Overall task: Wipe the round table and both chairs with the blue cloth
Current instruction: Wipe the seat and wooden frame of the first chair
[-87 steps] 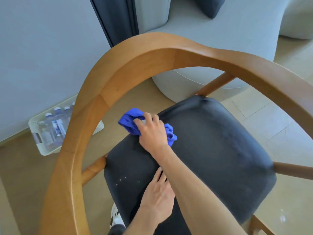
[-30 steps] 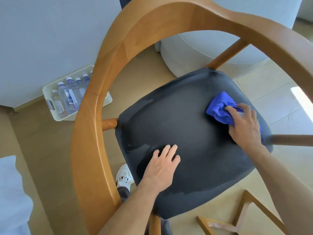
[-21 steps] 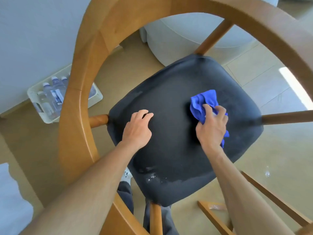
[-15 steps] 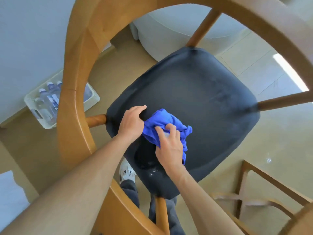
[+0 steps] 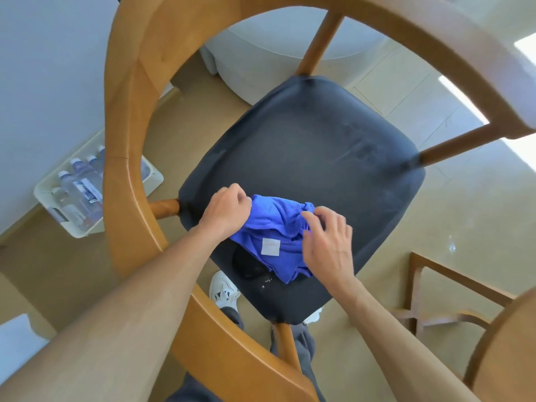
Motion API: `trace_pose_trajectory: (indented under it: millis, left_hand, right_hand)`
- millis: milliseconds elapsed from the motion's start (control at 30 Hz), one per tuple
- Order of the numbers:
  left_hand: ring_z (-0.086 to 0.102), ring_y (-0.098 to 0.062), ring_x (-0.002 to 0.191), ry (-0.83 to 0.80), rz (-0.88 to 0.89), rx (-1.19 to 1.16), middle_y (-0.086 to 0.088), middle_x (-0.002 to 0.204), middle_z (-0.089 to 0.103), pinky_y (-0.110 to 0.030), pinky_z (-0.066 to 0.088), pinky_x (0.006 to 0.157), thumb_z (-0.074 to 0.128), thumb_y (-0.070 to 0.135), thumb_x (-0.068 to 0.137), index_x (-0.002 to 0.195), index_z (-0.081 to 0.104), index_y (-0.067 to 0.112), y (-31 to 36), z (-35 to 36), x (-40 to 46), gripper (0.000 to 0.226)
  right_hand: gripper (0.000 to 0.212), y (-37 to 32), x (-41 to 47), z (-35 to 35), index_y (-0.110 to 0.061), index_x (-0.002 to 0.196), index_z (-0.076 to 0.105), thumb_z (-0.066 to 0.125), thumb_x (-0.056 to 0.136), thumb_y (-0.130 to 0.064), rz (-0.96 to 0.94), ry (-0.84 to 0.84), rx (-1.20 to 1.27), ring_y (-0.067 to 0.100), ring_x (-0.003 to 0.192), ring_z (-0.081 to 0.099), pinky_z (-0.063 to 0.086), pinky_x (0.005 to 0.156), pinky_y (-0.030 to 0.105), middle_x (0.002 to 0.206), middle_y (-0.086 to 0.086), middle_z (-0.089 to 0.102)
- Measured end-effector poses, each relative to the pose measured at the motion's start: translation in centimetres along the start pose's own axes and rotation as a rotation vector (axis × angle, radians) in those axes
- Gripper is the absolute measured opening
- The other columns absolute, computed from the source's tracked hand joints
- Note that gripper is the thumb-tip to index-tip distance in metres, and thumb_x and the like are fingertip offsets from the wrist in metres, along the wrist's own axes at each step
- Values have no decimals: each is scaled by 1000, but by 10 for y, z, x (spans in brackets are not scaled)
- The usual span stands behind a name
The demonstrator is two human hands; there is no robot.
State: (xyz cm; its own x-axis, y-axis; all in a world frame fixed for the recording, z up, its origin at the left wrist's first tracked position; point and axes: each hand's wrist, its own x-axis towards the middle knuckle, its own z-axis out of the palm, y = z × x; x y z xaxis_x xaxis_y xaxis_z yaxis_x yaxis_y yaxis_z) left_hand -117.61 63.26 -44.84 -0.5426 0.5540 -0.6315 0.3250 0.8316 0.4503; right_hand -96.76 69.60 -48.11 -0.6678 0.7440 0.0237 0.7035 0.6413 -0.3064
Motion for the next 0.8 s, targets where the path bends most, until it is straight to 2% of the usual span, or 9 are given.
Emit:
trace_pose_trajectory:
  millis: [100, 200, 333, 467, 567, 633, 733, 800]
  left_hand:
    - [54, -18, 84, -70, -46, -17, 1, 90, 56, -30, 40, 64, 54, 38, 87, 92, 50, 13, 8, 1, -6, 26]
    - [49, -18, 75, -78, -19, 71, 2, 85, 51, -28, 36, 60, 62, 31, 82, 84, 45, 14, 14, 4, -8, 24]
    - [41, -16, 66, -82, -51, -10, -1, 77, 49, -27, 36, 58, 64, 18, 81, 77, 43, 14, 22, -1, -6, 22]
    - [38, -16, 65, -96, -44, -120, -2, 73, 45, -28, 34, 59, 65, 14, 78, 73, 39, 16, 30, -5, -7, 26]
    - [38, -17, 66, -178, 0, -201, 0, 70, 44, -32, 34, 63, 66, 15, 69, 66, 37, 19, 39, -12, -6, 29]
    - [41, -16, 67, -249, 59, -216, 5, 69, 48, -33, 34, 65, 64, 17, 63, 63, 38, 19, 50, -19, -6, 26]
    - [57, -9, 79, -342, 165, -191, 15, 62, 52, -33, 41, 71, 61, 9, 65, 61, 40, 19, 78, -31, -7, 24]
    - [60, -7, 85, -404, 262, -109, 7, 64, 50, -34, 44, 71, 60, 9, 64, 61, 40, 20, 102, -41, -10, 23]
  right_hand:
    - [49, 12, 4, 2, -11, 119, 62, 78, 73, -18, 38, -113, 15, 30, 82, 55, 47, 65, 40, 100, 7, 59]
    - [59, 11, 11, 4, -13, 125, 60, 80, 71, -26, -10, -209, 31, 32, 91, 57, 47, 67, 40, 111, 8, 59]
    - [50, 7, 28, 2, -15, 128, 59, 58, 79, -25, 12, -216, 123, 34, 107, 54, 46, 76, 43, 129, 10, 54]
    - [50, 8, 33, -3, -15, 133, 55, 57, 84, -27, 108, -279, 212, 32, 113, 48, 40, 86, 43, 132, 10, 50]
    - [60, 11, 30, -14, -19, 141, 47, 53, 82, -33, 148, -345, 294, 27, 125, 39, 33, 97, 39, 140, 4, 43]
    - [67, 13, 37, -28, -23, 145, 41, 46, 78, -29, 147, -361, 409, 20, 134, 30, 26, 103, 34, 148, -2, 36]
    - [81, 16, 65, -55, -26, 148, 34, 43, 68, -13, 25, -334, 515, 19, 141, 24, 20, 109, 31, 155, -5, 28]
    - [86, 21, 87, -73, -26, 147, 37, 44, 63, -7, -129, -351, 489, 23, 144, 21, 18, 110, 34, 156, -6, 28]
